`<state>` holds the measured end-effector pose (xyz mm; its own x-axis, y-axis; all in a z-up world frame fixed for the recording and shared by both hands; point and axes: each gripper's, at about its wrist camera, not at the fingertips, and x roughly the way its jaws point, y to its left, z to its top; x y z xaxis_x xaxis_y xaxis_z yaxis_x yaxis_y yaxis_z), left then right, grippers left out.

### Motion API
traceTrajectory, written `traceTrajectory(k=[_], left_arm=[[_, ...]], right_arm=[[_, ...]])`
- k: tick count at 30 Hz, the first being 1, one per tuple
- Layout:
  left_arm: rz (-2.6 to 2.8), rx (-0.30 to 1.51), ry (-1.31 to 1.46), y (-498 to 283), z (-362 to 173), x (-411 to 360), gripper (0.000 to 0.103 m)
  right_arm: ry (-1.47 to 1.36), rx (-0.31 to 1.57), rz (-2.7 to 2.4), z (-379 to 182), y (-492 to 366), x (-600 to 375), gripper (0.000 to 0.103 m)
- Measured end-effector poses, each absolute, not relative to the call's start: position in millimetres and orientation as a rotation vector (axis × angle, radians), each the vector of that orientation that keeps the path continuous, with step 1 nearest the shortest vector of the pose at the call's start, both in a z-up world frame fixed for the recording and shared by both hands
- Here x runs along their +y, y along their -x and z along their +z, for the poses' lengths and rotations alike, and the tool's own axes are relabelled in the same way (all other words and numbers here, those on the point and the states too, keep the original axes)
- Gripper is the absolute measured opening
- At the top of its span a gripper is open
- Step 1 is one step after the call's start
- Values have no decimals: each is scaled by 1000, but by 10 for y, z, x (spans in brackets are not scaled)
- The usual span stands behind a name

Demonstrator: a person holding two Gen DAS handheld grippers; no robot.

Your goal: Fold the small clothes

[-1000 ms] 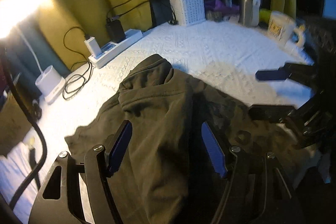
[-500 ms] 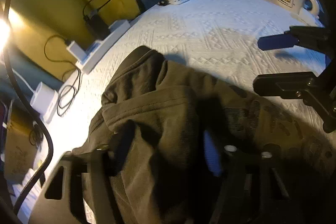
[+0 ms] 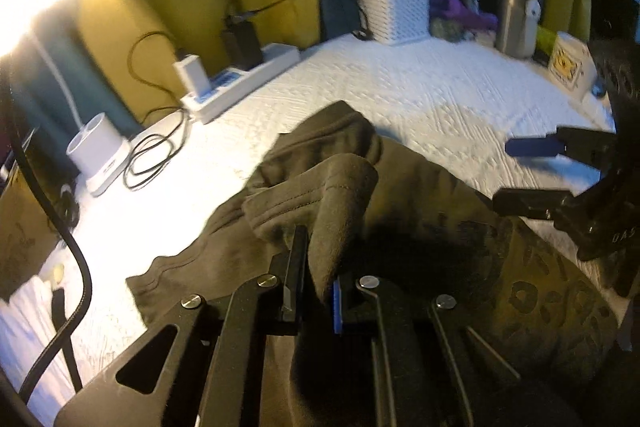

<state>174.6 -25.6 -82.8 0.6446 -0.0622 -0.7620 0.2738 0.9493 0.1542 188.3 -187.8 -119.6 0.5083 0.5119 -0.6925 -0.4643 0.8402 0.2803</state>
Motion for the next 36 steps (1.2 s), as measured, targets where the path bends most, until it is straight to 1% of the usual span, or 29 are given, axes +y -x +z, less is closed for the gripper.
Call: traceTrajectory(k=[7,17,27,36], left_arm=[[-150,813,-150,-1664,-722,189,8],[-103,820,-22,-1643,-894,711,8],[-94,844,72,-1602,-1111,986,9],[-58,822,107,-1540,-1135,1116,10]], right_arm=[[-14,854,614,-1131,-1820,-1610,86],[68,877,614,-1101,-1820,-1229,86],[133,902,606,-1095,-1859,-986,86],[149,906,603,-1080,-1833,-926,86]])
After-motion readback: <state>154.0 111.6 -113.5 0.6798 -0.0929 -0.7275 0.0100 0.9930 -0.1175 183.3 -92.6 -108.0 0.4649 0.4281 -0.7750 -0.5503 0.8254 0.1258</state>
